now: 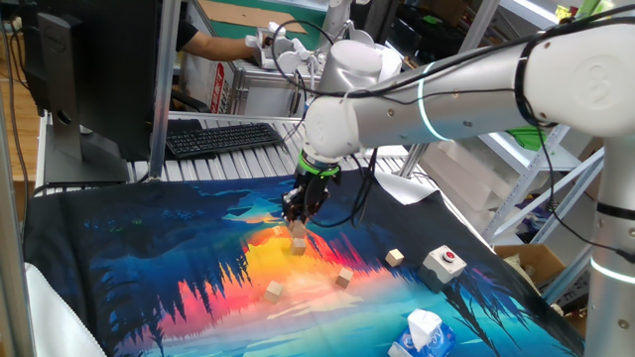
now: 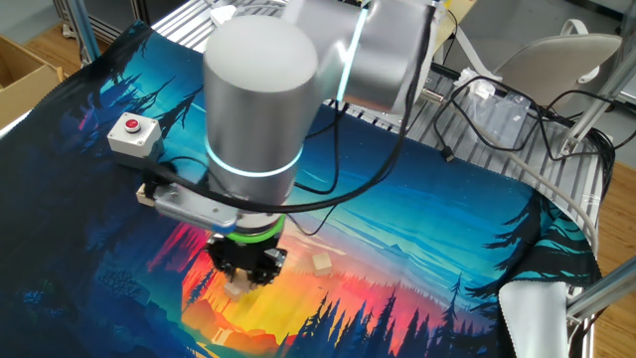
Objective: Stack the blocks in a vertical line of five
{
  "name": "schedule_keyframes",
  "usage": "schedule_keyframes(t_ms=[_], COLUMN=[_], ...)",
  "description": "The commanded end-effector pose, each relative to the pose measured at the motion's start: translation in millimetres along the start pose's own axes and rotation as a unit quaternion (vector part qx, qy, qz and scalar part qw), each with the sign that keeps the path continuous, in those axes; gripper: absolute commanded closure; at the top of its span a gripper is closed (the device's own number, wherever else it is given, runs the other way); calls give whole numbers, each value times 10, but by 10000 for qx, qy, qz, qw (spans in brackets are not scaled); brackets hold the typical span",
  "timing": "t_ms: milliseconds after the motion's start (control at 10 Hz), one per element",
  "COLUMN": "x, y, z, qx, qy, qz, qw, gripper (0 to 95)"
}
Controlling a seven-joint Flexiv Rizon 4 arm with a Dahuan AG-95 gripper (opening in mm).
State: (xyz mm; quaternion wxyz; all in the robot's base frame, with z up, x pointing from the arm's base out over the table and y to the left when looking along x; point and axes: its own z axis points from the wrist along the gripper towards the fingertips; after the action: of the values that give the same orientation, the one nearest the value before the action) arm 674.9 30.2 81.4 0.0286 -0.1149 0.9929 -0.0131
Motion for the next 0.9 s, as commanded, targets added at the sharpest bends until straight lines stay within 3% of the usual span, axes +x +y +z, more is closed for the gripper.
schedule_keyframes(t_ms=[100, 900], x=[-15, -11], y=[-33, -153], z=[38, 231], qx=[-6, -149], qy=[-28, -63], qz=[42, 142], qw=[10000, 9998], gripper=[950, 950])
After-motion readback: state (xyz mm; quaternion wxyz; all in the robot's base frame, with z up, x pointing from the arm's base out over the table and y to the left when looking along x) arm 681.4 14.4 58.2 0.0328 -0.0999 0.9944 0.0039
